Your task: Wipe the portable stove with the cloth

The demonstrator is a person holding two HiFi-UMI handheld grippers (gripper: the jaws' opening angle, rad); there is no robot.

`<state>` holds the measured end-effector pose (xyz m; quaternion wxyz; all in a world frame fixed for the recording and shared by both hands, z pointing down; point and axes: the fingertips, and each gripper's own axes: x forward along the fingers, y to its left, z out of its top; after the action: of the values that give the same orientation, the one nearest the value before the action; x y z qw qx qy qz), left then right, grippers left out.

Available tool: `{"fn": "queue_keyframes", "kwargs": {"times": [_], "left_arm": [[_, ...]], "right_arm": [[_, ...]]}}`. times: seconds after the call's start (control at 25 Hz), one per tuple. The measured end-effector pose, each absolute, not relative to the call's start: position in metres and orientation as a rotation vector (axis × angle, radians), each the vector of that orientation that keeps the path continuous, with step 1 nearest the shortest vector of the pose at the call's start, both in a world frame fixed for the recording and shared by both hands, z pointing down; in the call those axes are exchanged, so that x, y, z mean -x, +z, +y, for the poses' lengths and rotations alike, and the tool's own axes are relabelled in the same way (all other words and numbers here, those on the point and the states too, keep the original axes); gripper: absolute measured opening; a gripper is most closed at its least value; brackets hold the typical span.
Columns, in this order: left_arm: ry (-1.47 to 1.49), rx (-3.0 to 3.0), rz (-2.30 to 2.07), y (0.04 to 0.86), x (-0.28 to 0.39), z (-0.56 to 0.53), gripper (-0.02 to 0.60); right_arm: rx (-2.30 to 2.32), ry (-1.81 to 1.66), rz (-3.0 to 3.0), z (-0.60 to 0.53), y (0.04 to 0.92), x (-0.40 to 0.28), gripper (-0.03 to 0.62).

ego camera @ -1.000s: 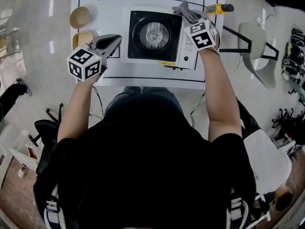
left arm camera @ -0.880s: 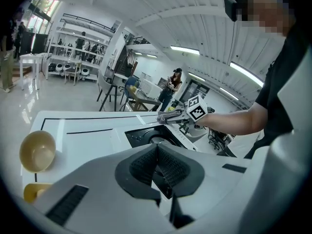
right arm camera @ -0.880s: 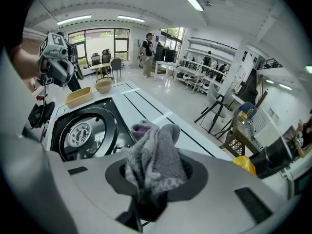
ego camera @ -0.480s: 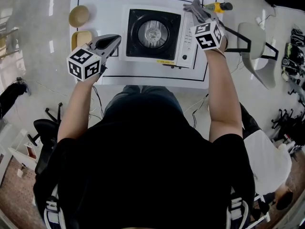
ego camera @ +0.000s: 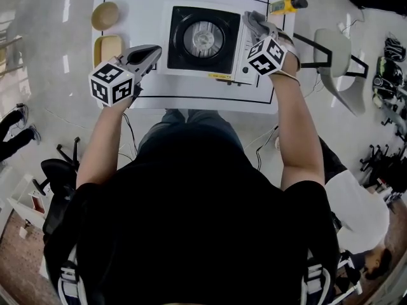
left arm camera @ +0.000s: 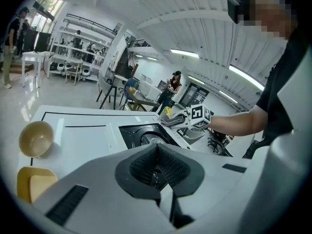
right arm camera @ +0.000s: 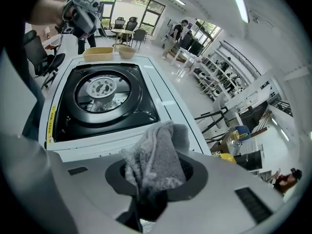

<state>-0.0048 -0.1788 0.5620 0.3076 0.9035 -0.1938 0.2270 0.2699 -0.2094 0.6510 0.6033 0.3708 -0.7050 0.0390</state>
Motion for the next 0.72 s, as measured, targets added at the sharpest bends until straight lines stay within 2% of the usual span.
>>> {"fn": "queue_keyframes", "kwargs": {"times": [0.72], "left_arm": [[0.638,-2.432,-0.499,0.534,0.046,-0.118,0.021]], "right_arm": [[-0.77,0.268,-1.628,-0.073,0.65,-0.223,0.115]]}}
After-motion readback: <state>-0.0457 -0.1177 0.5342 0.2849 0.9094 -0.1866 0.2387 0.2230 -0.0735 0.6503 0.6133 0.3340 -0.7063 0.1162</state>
